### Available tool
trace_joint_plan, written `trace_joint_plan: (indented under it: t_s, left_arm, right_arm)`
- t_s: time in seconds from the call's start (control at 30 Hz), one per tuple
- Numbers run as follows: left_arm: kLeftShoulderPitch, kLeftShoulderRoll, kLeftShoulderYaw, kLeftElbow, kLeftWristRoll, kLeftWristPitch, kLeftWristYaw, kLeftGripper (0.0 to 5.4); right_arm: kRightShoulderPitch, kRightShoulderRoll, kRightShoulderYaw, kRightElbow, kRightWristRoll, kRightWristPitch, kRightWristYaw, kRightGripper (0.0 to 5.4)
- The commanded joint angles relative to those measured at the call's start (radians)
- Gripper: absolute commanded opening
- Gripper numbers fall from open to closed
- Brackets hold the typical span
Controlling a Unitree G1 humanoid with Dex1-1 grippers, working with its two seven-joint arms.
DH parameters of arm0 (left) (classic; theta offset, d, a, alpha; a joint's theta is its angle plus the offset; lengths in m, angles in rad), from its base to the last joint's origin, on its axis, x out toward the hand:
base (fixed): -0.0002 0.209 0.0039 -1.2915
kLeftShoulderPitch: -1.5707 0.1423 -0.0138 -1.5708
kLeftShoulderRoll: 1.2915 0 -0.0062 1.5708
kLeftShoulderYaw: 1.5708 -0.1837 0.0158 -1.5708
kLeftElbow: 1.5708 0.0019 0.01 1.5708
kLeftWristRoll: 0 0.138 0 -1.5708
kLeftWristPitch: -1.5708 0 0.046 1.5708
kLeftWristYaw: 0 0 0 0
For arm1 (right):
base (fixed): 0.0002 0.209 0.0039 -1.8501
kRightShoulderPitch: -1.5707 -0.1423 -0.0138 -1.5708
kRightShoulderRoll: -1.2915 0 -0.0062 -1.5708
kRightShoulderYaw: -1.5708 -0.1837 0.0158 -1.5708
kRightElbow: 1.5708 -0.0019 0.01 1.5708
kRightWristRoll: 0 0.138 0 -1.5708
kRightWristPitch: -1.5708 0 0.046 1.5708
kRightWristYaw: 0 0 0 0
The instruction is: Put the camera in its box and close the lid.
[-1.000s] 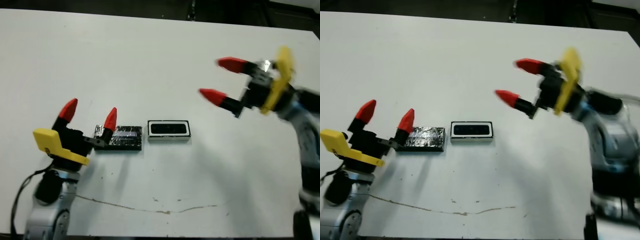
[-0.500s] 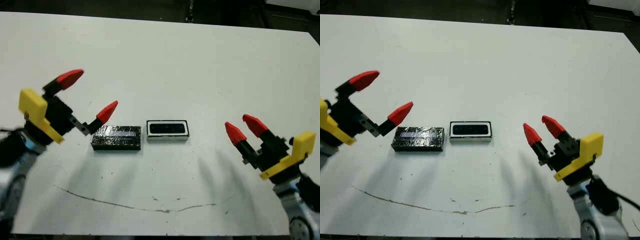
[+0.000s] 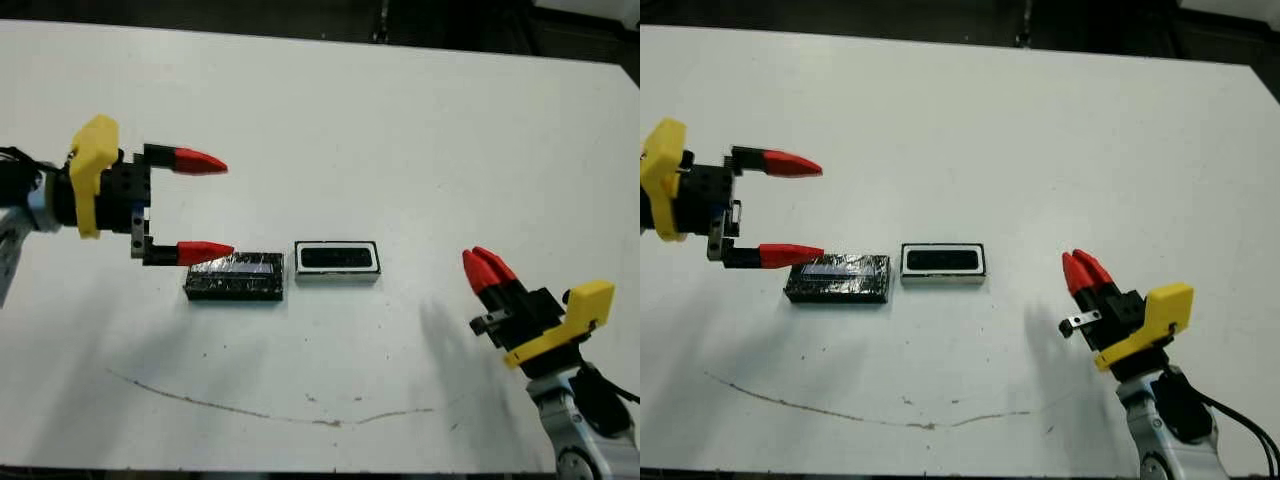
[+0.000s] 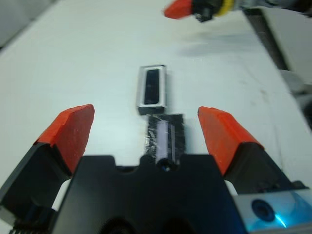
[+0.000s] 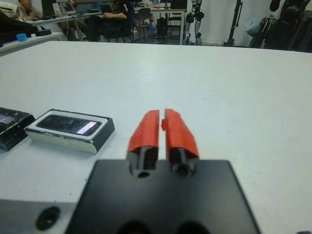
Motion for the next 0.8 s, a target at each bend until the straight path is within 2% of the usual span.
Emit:
trace_joint_plan:
  t_s: [0.03,0.23,0.3,0.47,0.57,0.8]
  left_arm:
    - [-0.029,-0.022,-0.038,0.045,0.035,-0.039,-0.058,5.4]
    - [-0.024,-0.048,-0.065,0.074,0.083,-0.071,-0.072,5.4]
    - [-0.017,-0.041,-0.082,0.061,0.121,-0.051,-0.041,5.4]
    - [0.006,-0.045,-0.113,0.052,0.208,-0.092,0.01,5.4]
    - [0.018,-0.056,-0.119,0.064,0.228,-0.103,0.03,5.4]
    - [0.032,-0.095,-0.13,0.14,0.26,-0.214,0.036,5.4]
  right_arm:
    - [0.005,-0.007,-0.003,0.0,0.015,0.002,-0.013,0.01]
    - [0.004,-0.009,-0.003,0.006,0.021,-0.018,-0.015,0.01]
    - [0.006,-0.01,-0.006,0.0,0.025,-0.009,-0.022,0.01]
    - [0.006,-0.02,-0.005,0.007,0.024,-0.031,-0.006,0.01]
    - [0.006,-0.02,-0.003,0.008,0.03,-0.033,-0.005,0.01]
    - [0.011,-0.018,-0.004,0.004,0.048,-0.033,-0.011,0.01]
